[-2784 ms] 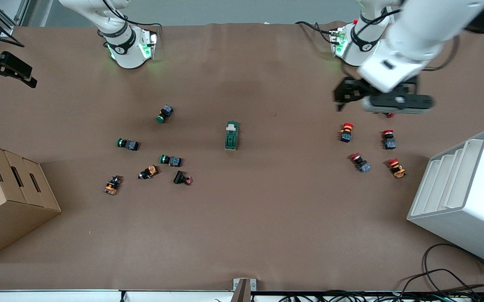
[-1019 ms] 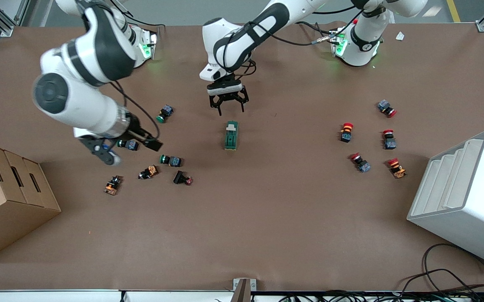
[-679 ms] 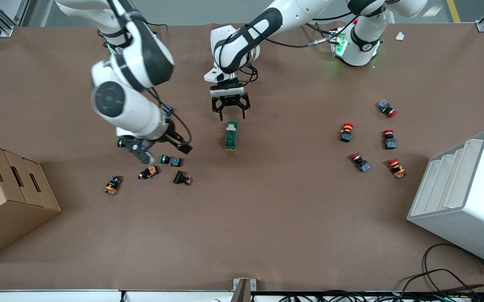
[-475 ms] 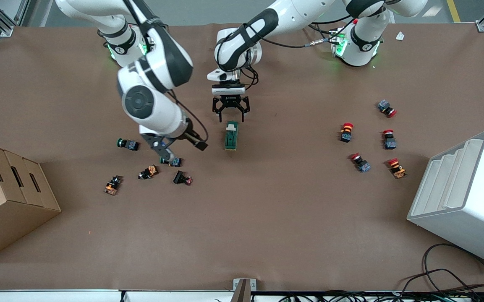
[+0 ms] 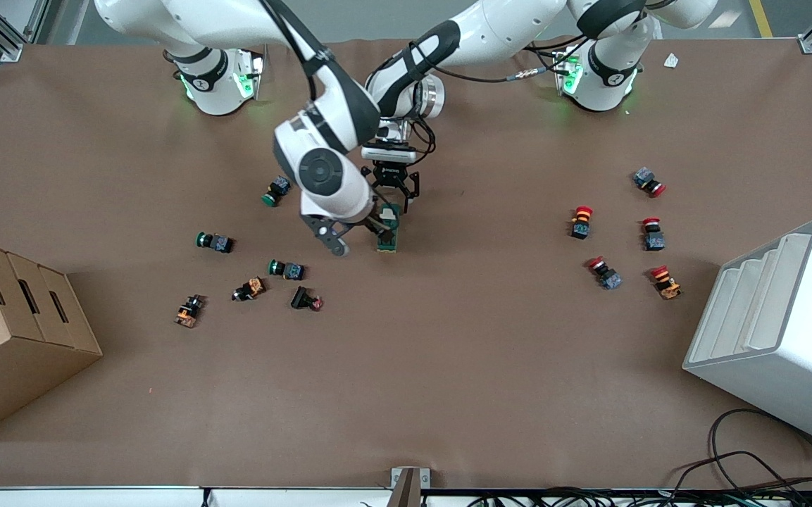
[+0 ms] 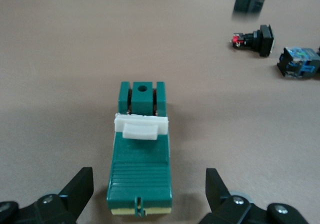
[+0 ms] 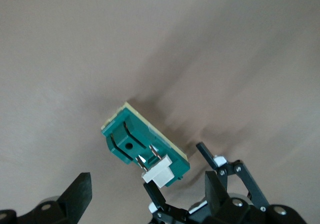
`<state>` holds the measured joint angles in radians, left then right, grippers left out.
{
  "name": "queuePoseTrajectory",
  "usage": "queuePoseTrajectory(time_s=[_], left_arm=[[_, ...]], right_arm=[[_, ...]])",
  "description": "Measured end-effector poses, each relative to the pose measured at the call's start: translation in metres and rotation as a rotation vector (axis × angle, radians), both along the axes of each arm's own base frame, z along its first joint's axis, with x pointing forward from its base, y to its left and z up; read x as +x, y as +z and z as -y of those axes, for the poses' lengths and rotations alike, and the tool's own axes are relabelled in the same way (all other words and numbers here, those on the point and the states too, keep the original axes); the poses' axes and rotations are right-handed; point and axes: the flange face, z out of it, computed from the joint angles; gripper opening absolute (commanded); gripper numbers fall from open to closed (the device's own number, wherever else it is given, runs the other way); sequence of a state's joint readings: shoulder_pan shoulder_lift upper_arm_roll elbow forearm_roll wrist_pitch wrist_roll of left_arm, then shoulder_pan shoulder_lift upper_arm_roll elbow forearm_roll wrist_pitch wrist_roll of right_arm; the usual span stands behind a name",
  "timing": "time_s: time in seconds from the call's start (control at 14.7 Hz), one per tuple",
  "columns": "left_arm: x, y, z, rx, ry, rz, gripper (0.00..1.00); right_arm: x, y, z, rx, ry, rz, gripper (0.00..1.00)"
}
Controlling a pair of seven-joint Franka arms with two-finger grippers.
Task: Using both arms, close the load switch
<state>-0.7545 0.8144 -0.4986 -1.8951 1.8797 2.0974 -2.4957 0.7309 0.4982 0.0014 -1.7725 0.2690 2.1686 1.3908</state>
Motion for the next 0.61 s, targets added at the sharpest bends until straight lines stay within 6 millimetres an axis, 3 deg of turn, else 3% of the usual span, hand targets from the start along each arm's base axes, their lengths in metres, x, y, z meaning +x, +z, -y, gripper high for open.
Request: queuePoseTrajectory(time_s=[0.2, 0.61], left_arm=[[0.0, -0.012, -0.004, 0.005, 0.003, 0.035, 0.99], [-0.004, -0.017, -0.002, 0.02, 0.008, 0.069, 1.0]], right_arm=[[-0.018, -0.022, -0.02, -0.011, 0.032, -0.003, 1.0], [-0.027, -0.046, -0.032, -0.01, 0.046, 0.013, 1.0]])
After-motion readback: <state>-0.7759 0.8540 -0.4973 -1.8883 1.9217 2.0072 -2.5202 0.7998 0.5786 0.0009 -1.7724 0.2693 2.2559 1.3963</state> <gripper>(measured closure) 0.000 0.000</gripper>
